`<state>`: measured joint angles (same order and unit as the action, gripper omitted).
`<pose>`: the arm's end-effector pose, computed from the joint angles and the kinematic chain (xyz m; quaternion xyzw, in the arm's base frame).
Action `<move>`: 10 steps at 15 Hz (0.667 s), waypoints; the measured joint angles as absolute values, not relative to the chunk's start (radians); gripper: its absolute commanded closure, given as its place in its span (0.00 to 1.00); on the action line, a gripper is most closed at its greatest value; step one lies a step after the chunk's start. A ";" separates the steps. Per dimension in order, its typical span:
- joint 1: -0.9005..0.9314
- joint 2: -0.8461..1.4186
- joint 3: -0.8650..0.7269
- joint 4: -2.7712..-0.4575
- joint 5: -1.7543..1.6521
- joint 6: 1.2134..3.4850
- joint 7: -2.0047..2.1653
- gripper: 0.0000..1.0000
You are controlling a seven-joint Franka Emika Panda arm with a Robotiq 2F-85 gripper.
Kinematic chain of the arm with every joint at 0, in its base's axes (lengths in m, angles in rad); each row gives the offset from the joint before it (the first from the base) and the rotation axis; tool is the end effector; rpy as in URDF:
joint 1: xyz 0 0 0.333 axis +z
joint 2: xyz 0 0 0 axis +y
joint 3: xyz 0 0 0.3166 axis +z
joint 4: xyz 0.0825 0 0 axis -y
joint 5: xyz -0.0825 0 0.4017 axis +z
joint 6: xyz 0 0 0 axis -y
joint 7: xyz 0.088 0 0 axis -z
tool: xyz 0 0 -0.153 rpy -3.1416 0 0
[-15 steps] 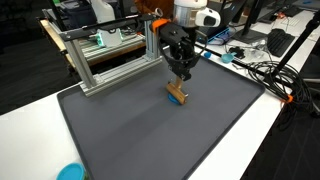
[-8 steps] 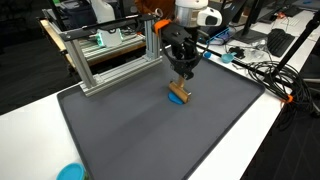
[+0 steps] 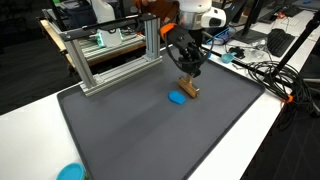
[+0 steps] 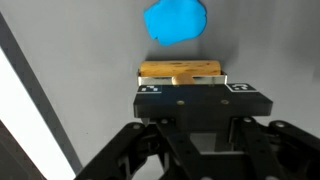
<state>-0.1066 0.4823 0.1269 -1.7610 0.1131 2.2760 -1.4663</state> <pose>0.6790 0.0161 0.2426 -0.7629 -0.6421 -0.0613 0.0431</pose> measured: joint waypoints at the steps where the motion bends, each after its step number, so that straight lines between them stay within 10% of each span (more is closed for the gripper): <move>1: -0.115 0.478 0.125 -1.761 0.119 2.276 -1.458 0.78; 7: -0.165 0.432 0.095 -1.767 0.121 2.275 -1.430 0.78; 8: -0.170 0.431 0.094 -1.769 0.121 2.274 -1.430 0.53; 10: -0.170 0.431 0.094 -1.779 0.121 2.267 -1.430 0.53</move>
<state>-0.1697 0.4310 0.0939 -1.7787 0.1210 2.2670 -1.4302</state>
